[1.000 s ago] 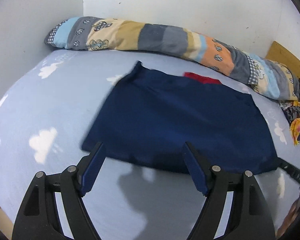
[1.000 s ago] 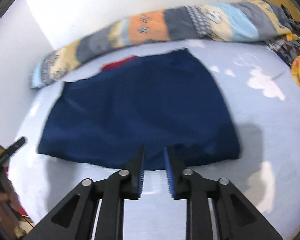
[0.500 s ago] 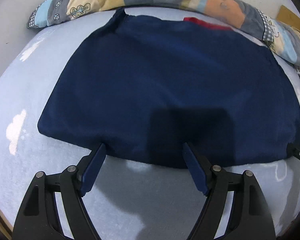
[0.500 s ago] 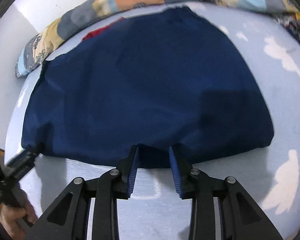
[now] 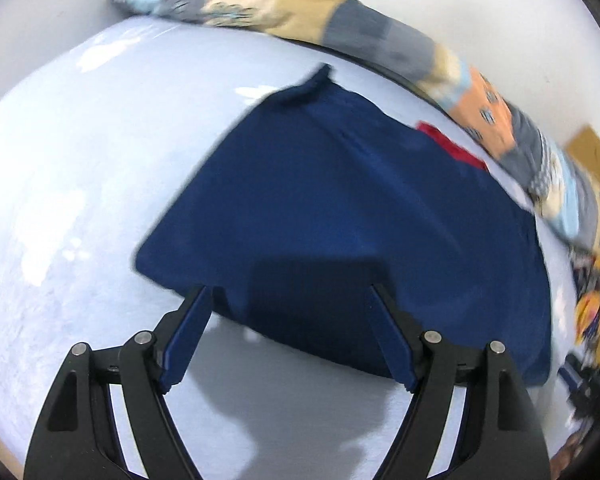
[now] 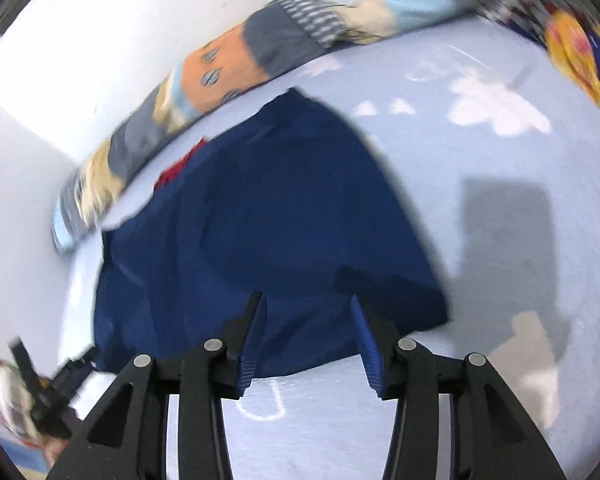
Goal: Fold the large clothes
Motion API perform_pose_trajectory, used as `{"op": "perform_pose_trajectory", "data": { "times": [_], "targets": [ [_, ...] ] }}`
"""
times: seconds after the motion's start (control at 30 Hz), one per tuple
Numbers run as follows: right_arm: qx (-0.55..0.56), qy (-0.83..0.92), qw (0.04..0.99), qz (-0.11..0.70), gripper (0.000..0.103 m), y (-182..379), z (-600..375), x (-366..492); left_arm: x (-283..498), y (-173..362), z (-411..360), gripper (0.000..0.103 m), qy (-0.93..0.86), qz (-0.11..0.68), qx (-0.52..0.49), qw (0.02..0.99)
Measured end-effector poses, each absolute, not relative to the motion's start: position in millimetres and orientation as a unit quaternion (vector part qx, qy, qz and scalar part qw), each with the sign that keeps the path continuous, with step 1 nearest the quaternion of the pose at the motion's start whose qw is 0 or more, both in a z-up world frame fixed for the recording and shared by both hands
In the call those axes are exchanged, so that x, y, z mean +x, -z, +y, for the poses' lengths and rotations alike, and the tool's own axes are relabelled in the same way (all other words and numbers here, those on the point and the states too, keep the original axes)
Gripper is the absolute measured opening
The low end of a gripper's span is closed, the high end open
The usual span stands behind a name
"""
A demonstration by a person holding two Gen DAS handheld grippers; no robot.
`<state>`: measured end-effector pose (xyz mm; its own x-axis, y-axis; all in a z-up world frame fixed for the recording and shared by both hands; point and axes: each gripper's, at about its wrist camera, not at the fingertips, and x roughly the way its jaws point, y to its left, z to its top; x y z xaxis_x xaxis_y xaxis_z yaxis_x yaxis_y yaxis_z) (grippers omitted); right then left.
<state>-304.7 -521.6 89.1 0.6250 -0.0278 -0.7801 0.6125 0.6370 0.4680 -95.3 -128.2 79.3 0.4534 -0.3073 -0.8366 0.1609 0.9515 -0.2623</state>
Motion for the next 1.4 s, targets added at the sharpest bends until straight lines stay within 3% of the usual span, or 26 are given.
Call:
{"op": "perform_pose_trajectory", "data": {
  "times": [0.37, 0.67, 0.97, 1.13, 1.2, 1.27, 1.3, 1.33, 1.4],
  "targets": [
    [0.517, 0.180, 0.757, 0.356, 0.046, -54.4, -548.5, -349.0, -94.5, -63.7, -68.5, 0.079, 0.124, 0.548, -0.187, 0.806],
    [0.552, 0.193, 0.725, 0.363, 0.046, -27.0, -544.8, -336.4, -86.6, -41.5, -29.5, 0.079, 0.142, 0.565, -0.323, 0.746],
    [0.563, 0.219, 0.722, 0.338, 0.047, -13.7, -544.1, -309.6, -77.4, -16.9, -41.3, 0.079, 0.163, 0.570, -0.384, 0.708],
    [0.580, 0.226, 0.723, 0.300, 0.047, -6.6, -546.8, -305.3, -65.3, -13.1, -50.8, 0.079, 0.153, 0.533, -0.393, 0.733],
    [0.583, 0.223, 0.726, 0.288, 0.044, -6.0, -549.2, -303.5, -57.9, -14.4, -57.3, 0.079, 0.154, 0.518, -0.383, 0.749],
    [0.586, 0.220, 0.728, 0.281, 0.032, -3.5, -552.5, -300.9, -52.5, -14.7, -62.7, 0.079, 0.156, 0.502, -0.379, 0.762],
    [0.591, 0.216, 0.727, 0.276, 0.028, -0.5, -555.0, -300.1, -51.0, -15.0, -63.7, 0.061, 0.155, 0.495, -0.377, 0.767],
    [0.598, 0.209, 0.725, 0.272, 0.022, 2.4, -557.6, -299.1, -48.7, -15.6, -66.8, 0.017, 0.150, 0.493, -0.366, 0.775],
    [0.601, 0.202, 0.725, 0.268, 0.017, 3.1, -560.2, -297.1, -47.1, -13.7, -68.3, 0.016, 0.149, 0.494, -0.360, 0.777]
  ]
}}
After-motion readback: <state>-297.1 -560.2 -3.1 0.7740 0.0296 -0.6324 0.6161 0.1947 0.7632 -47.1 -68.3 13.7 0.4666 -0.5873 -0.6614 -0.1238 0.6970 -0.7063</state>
